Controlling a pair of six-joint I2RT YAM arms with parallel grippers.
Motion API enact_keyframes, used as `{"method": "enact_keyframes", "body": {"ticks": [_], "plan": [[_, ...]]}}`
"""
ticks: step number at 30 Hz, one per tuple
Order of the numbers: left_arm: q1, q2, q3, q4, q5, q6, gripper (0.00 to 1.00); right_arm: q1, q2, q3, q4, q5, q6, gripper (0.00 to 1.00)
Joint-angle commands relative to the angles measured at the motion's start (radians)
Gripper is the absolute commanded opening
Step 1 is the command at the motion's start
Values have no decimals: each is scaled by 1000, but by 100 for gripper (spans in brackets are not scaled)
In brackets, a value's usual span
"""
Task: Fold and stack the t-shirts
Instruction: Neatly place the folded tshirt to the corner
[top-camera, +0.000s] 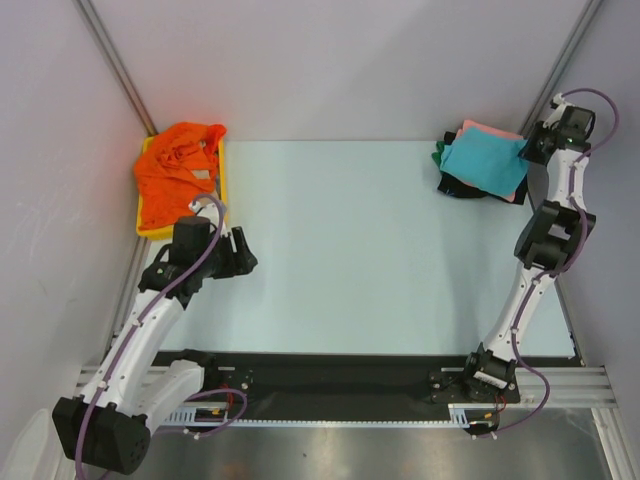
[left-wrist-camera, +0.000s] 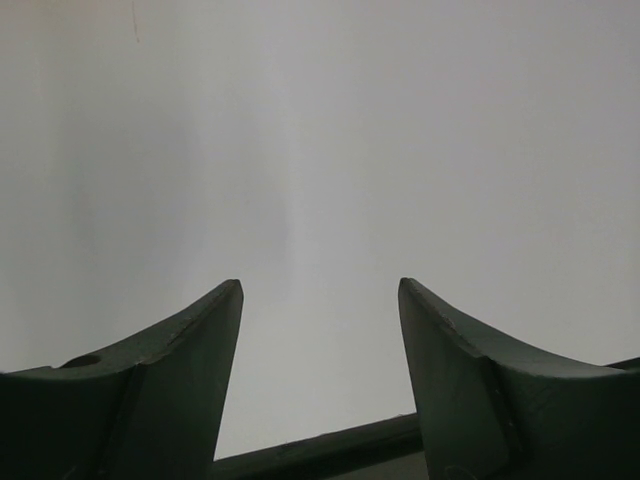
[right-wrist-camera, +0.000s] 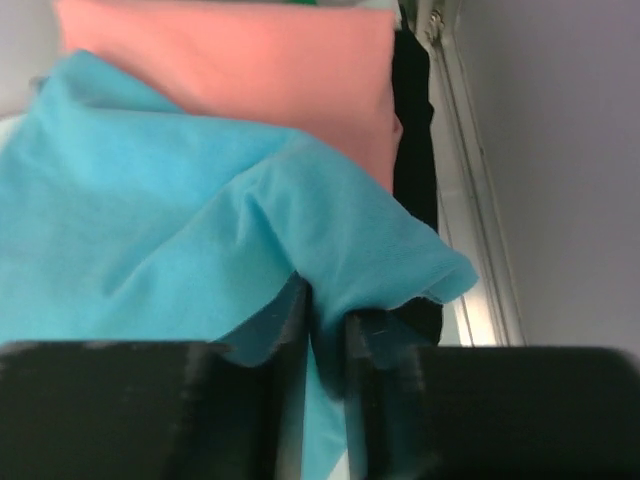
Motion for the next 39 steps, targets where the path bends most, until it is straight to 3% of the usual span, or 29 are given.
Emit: {"method": "enact_keyframes", "body": {"ticks": [1, 2, 4, 9, 13, 20, 25, 29, 39], "plan": [[1, 1, -2, 30, 13, -1, 69, 15, 48, 36, 72, 81, 35, 23], [1, -1, -4, 28, 15, -1, 69, 18, 66, 40, 77, 98, 49, 43], [1, -8, -4, 28, 12, -1, 69, 29, 83, 43, 85, 140, 78, 63], [1, -22, -6, 30, 7, -2, 69, 33, 0, -13, 108, 158, 164, 73], [1, -36, -6, 31, 12, -1, 69, 26, -157, -139, 164, 183, 226, 94], [1, -48, -6, 33, 16, -1, 70, 9, -423, -450, 184, 221, 367, 96], [2, -62, -6, 34, 27, 1, 70, -22, -553, -773, 276, 122, 453, 93], [1, -74, -9, 34, 31, 1, 70, -46, -601, -942, 403, -31, 529, 89], [1, -76, -9, 36, 19, -1, 70, -40, -485, -941, 526, -98, 563, 77]]}}
